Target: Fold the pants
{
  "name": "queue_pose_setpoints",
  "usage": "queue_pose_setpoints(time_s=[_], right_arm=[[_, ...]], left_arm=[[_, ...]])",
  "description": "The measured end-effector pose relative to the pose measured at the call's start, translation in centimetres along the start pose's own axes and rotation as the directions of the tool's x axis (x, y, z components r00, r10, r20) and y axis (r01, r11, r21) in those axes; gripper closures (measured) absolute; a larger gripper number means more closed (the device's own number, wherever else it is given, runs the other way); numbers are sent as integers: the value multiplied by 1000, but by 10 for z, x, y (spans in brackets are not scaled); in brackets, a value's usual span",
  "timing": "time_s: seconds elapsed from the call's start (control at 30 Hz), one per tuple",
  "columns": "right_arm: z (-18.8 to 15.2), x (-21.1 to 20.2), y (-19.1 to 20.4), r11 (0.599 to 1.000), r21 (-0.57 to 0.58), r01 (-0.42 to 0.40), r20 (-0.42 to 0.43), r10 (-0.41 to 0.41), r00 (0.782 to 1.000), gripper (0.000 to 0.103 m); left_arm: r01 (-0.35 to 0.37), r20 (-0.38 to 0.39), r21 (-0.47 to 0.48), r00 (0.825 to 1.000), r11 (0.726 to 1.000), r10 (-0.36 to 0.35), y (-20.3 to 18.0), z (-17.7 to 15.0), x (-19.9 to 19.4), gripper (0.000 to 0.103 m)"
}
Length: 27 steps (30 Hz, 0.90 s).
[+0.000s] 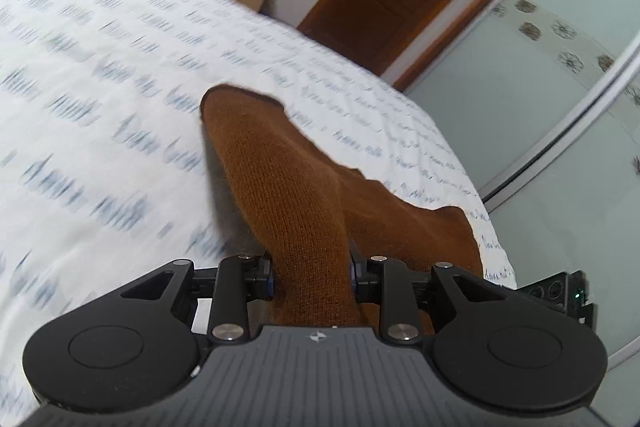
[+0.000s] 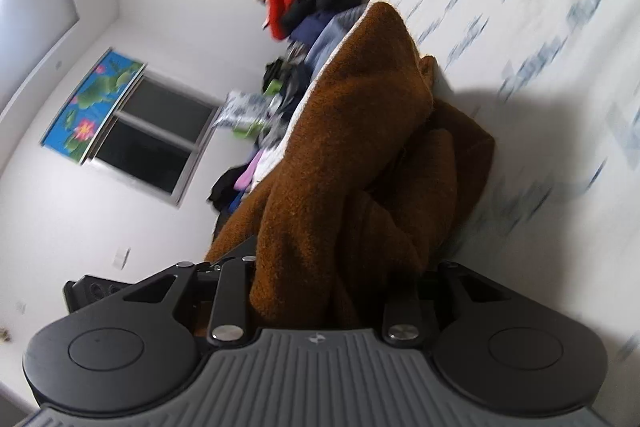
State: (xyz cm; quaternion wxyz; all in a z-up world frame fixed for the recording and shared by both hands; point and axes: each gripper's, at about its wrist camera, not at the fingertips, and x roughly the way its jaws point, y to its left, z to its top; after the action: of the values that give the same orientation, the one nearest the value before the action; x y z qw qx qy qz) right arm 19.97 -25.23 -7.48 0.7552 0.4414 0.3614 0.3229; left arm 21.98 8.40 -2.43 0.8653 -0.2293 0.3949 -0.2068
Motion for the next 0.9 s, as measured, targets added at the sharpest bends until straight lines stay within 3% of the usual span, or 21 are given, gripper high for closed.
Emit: queue_pose_setpoints(time_s=[0.1, 0.2, 0.3, 0.37, 0.4, 0.47, 0.57, 0.6, 0.63, 0.67, 0.73, 0.77, 0.8, 0.83, 0.9], right_arm=[[-20, 2, 6, 1000, 20, -6, -52, 7, 999, 73], [-37, -4, 9, 999, 37, 2, -83, 1, 997, 72], [-43, -6, 14, 989, -32, 147, -85, -149, 985, 65], [-43, -12, 23, 975, -86, 205, -66, -211, 975, 59], [-46, -18, 31, 964, -116, 240, -39, -246, 968, 50], [-49, -38, 49, 920, -201, 336, 69, -329, 942, 38], [-56, -72, 80, 816, -310, 487, 303, -401, 865, 37], [-56, -77, 92, 786, -354, 507, 353, -389, 851, 37], [-56, -79, 103, 764, -409, 498, 368, -361, 857, 37], [-56, -78, 112, 754, -465, 465, 352, -324, 878, 37], [-57, -63, 125, 745, -561, 361, 254, -260, 932, 37], [-62, -53, 126, 742, -591, 317, 190, -254, 948, 38], [-64, -40, 124, 731, -605, 315, 151, -284, 947, 37], [-69, -26, 122, 708, -614, 348, 143, -334, 932, 38], [-65, -5, 107, 652, -623, 432, 160, -434, 886, 38]], left_arm=[[-12, -30, -31, 999, 999, 11, 12, -14, -24, 72], [-44, -73, -1, 996, 999, 44, 13, -30, -29, 68], [-126, -87, 23, 988, 992, 128, 14, -38, -26, 56], [-178, -38, 67, 983, 982, 181, 8, -39, -35, 44], [-209, -2, 96, 978, 973, 210, 4, -40, -43, 38], [-277, 73, 148, 960, 949, 269, -5, -39, -56, 17], [-350, 149, 219, 934, 911, 324, -21, -36, -66, 12], [-363, 161, 247, 930, 898, 331, -30, -35, -63, 12], [-368, 163, 281, 928, 886, 334, -38, -35, -59, 11], [-370, 155, 320, 929, 872, 337, -45, -37, -52, 9], [-370, 129, 382, 929, 847, 348, -59, -44, -34, 9], [-367, 115, 406, 929, 837, 351, -62, -48, -25, 9], [-367, 101, 422, 928, 829, 360, -62, -52, -14, 8], [-378, 90, 427, 922, 822, 377, -60, -55, -6, 9], [-423, 88, 422, 899, 801, 429, -52, -59, 7, 8]])
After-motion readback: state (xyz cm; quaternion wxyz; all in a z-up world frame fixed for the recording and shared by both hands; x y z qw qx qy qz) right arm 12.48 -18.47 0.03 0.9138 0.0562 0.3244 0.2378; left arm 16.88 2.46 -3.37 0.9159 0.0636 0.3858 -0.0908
